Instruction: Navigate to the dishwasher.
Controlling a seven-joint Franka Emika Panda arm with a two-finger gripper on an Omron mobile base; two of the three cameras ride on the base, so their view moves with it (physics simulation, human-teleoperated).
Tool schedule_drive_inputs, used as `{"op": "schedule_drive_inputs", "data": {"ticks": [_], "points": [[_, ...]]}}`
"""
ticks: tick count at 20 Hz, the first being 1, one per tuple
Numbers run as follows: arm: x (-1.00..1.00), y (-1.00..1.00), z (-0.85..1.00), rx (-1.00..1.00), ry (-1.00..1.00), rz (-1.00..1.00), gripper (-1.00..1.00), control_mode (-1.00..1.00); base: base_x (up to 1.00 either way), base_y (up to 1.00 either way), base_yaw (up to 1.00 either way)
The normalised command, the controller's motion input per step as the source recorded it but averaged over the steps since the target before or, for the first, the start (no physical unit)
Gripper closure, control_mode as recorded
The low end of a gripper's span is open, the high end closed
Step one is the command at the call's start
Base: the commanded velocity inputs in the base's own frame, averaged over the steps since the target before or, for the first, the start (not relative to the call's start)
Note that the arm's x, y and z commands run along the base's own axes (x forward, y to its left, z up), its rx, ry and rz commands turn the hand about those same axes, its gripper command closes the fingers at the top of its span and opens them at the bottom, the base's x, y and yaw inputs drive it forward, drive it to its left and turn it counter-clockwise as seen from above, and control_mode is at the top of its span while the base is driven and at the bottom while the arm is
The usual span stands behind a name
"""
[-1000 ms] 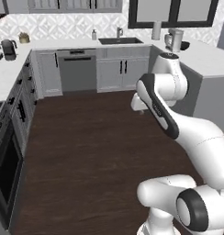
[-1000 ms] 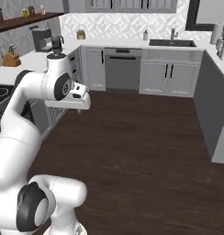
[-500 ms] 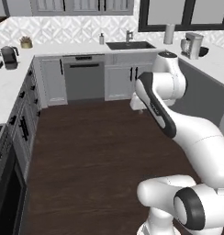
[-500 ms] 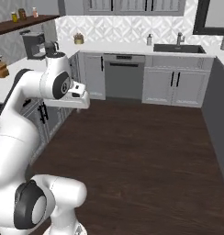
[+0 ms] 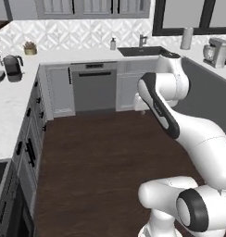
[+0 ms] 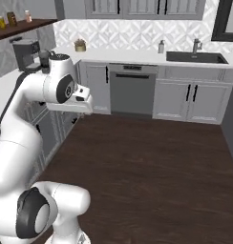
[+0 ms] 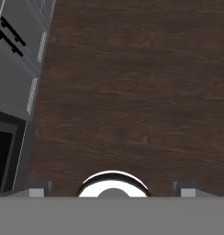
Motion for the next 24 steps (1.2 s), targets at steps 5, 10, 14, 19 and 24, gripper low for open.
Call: {"op": "schedule_drive_inputs", "data": {"ticks": [5, 10, 14, 19, 24], "points": [[0.00, 0.00, 0.00, 0.00, 0.00, 0.00, -1.00, 1.00, 1.00, 0.65, 0.00], [0.00, 0.00, 0.00, 0.00, 0.00, 0.00, -1.00, 1.00, 1.00, 0.29, 0.00], [0.00, 0.00, 0.00, 0.00, 0.00, 0.00, -1.00, 1.00, 1.00, -0.04, 0.00], [0.00, 0.00, 0.00, 0.00, 0.00, 0.00, -1.00, 1.00, 1.00, -0.16, 0.00], [0.00, 0.00, 0.00, 0.00, 0.00, 0.00, -1.00, 1.00, 1.00, -0.35, 0.00]]}}
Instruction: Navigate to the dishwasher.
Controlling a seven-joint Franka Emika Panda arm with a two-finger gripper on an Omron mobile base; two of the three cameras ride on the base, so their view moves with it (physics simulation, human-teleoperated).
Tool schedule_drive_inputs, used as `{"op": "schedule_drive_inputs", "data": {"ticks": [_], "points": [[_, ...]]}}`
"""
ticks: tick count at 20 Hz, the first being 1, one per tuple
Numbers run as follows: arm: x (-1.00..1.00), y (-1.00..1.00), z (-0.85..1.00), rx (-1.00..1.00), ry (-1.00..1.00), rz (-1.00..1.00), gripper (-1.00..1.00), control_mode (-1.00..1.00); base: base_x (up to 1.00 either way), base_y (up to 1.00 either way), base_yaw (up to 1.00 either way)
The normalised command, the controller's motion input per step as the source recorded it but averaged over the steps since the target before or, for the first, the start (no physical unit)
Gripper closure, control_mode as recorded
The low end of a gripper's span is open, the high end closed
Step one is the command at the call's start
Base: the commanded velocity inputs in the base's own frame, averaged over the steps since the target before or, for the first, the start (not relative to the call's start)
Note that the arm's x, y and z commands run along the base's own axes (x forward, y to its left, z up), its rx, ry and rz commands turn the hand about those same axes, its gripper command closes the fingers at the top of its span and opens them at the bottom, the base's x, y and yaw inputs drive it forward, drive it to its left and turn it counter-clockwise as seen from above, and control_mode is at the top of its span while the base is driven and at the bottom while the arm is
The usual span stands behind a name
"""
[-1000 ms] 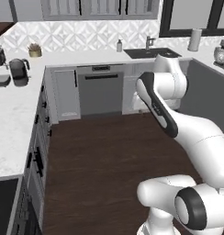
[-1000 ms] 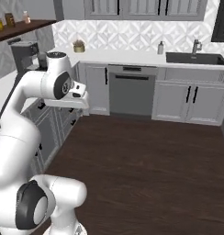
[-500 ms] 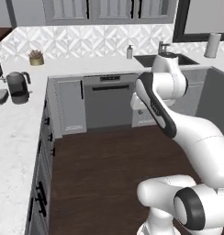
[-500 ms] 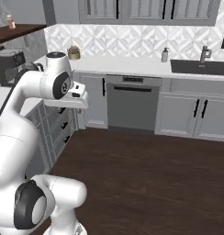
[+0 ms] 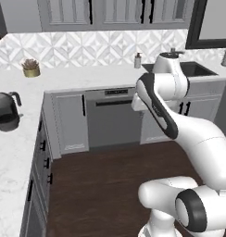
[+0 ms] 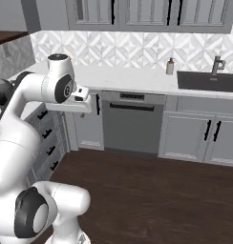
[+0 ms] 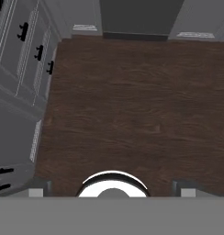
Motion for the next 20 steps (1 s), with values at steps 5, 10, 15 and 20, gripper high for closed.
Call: {"op": "schedule_drive_inputs", "data": {"ticks": [5, 10, 15, 20], "points": [[0.00, 0.00, 0.00, 0.00, 0.00, 0.00, -1.00, 1.00, 1.00, -0.44, 0.00], [0.00, 0.00, 0.00, 0.00, 0.00, 0.00, -1.00, 1.00, 1.00, -0.36, 0.03], [0.00, 0.00, 0.00, 0.00, 0.00, 0.00, -1.00, 1.00, 1.00, -0.13, 0.01], [0.00, 0.00, 0.00, 0.00, 0.00, 0.00, -1.00, 1.00, 1.00, -0.12, 0.00]]}}
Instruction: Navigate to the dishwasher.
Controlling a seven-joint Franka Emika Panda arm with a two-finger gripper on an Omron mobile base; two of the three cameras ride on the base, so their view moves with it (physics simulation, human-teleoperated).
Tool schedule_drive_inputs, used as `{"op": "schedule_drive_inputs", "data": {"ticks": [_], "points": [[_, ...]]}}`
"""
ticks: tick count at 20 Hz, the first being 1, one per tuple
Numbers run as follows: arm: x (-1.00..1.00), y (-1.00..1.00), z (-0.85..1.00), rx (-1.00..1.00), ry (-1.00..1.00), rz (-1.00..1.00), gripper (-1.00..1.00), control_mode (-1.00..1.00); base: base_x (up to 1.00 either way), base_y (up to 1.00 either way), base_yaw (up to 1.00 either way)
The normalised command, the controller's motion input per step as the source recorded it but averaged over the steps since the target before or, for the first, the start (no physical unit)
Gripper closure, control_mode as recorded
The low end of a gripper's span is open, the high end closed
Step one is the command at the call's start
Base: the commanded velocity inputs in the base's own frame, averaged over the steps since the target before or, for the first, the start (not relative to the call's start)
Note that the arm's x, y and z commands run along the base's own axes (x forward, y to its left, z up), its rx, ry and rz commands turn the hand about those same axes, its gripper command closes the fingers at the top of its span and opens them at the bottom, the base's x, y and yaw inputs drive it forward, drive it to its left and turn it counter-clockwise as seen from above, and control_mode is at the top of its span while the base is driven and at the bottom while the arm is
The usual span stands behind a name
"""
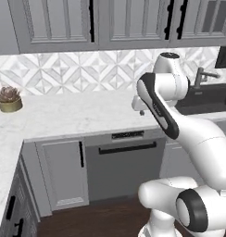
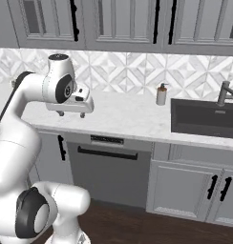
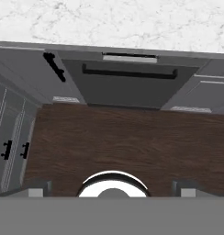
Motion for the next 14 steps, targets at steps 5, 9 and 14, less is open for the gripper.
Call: {"op": "schedule_drive_inputs", "data": {"ticks": [5, 9, 14], "points": [[0.00, 0.00, 0.00, 0.00, 0.00, 0.00, -1.00, 1.00, 1.00, -0.41, 0.00], [0.00, 0.00, 0.00, 0.00, 0.00, 0.00, -1.00, 1.00, 0.76, -0.40, 0.01], [0.00, 0.00, 0.00, 0.00, 0.00, 0.00, -1.00, 1.00, 0.03, -0.12, 0.00]]}}
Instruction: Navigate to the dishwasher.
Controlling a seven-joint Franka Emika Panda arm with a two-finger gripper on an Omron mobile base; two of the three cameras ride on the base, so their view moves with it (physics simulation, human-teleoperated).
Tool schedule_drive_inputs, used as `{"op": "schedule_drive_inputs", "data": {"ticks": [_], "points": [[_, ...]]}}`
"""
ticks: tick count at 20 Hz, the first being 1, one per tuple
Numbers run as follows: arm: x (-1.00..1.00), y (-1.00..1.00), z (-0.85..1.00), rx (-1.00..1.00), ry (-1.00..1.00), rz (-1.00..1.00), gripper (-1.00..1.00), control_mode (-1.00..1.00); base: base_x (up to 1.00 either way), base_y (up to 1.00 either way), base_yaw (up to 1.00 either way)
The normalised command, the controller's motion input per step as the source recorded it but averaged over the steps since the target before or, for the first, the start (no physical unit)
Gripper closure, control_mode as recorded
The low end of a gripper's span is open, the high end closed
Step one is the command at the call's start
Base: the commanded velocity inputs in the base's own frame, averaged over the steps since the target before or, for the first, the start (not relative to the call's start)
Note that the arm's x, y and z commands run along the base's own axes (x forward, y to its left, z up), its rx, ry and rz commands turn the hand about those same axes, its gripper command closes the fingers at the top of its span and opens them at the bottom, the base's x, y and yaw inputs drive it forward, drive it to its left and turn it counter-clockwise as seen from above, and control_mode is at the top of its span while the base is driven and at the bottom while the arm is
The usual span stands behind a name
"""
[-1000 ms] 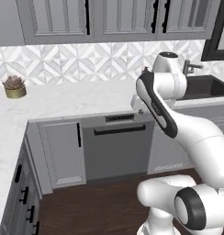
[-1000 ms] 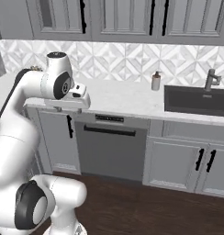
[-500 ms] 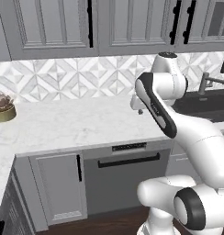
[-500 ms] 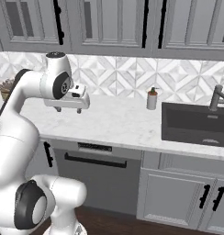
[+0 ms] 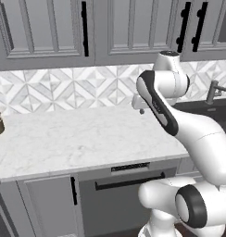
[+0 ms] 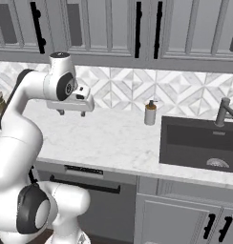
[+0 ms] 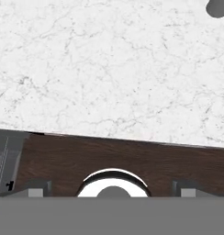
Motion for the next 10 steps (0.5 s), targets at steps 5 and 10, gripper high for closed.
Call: {"op": "schedule_drive_inputs", "data": {"ticks": [5, 10], "points": [[0.00, 0.00, 0.00, 0.00, 0.00, 0.00, -1.00, 1.00, 0.21, 0.00, 0.00], [0.00, 0.00, 0.00, 0.00, 0.00, 0.00, -1.00, 1.00, 0.60, 0.00, 0.00]]}}
